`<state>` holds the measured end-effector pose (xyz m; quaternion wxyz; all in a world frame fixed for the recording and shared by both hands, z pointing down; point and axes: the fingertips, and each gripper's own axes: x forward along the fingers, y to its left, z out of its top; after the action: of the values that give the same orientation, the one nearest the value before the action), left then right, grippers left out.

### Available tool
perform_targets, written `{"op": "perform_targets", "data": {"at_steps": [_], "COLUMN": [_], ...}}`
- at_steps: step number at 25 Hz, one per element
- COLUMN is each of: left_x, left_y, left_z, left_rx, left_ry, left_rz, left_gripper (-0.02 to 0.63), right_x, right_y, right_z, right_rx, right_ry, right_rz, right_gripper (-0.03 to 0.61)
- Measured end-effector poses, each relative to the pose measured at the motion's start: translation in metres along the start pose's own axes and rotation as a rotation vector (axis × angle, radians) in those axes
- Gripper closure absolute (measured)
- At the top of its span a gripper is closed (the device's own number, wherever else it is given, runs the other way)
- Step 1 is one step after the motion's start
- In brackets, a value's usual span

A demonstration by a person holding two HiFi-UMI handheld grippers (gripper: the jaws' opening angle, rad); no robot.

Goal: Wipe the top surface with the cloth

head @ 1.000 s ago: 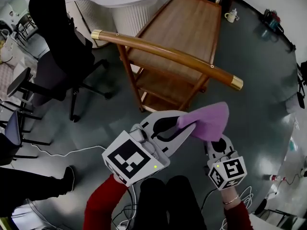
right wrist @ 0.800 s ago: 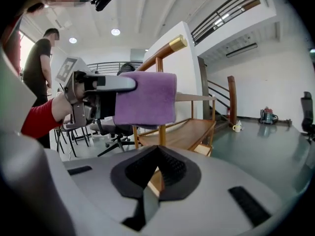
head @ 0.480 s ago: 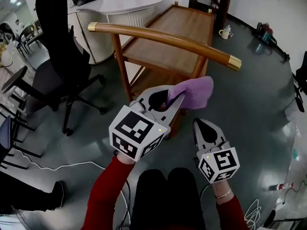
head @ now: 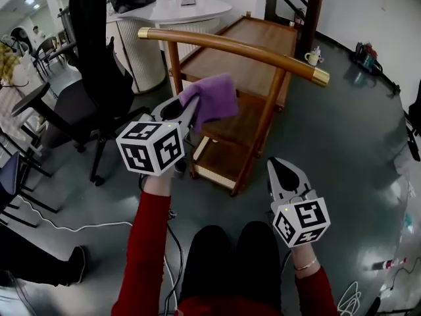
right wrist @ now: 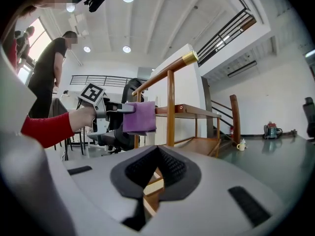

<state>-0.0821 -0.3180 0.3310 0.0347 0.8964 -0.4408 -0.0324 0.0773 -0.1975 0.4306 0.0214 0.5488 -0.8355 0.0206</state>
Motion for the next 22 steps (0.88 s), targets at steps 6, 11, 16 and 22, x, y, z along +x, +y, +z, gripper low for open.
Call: {"op": "perform_targets", "data": {"at_steps": [6, 11, 16, 22], "left_x": [-0.033, -0.047, -0.071, -0.084], "left_y": [0.115, 0.135, 0.105, -0.056], "left_z": [-0.003, 0.002, -0.013, -0.097], "left_rx": [-0.126, -0.141, -0.047, -0.193], "left_ry": [-0.020, -0.054, -0.045, 0.009], "left_rz": [0.241, 0.297, 0.287, -0.119], "left_gripper": [0.561, 0.561, 0.561, 0.561], "right_x": [0.019, 0.018, 0.015, -0.003], "right_y": [0.016, 0.014, 0.000, -0.025], "right_z": [0.005, -0.002, -0.023, -0.042], "right_rx": [-0.005, 0.021, 0.066, 0.082], "right_ry": [-0.008, 0.018, 0.050, 0.083], "right_rz": [0.024, 0.025, -0.022, -0.092], "right_gripper": [0.568, 0.568, 0.568, 0.568]}}
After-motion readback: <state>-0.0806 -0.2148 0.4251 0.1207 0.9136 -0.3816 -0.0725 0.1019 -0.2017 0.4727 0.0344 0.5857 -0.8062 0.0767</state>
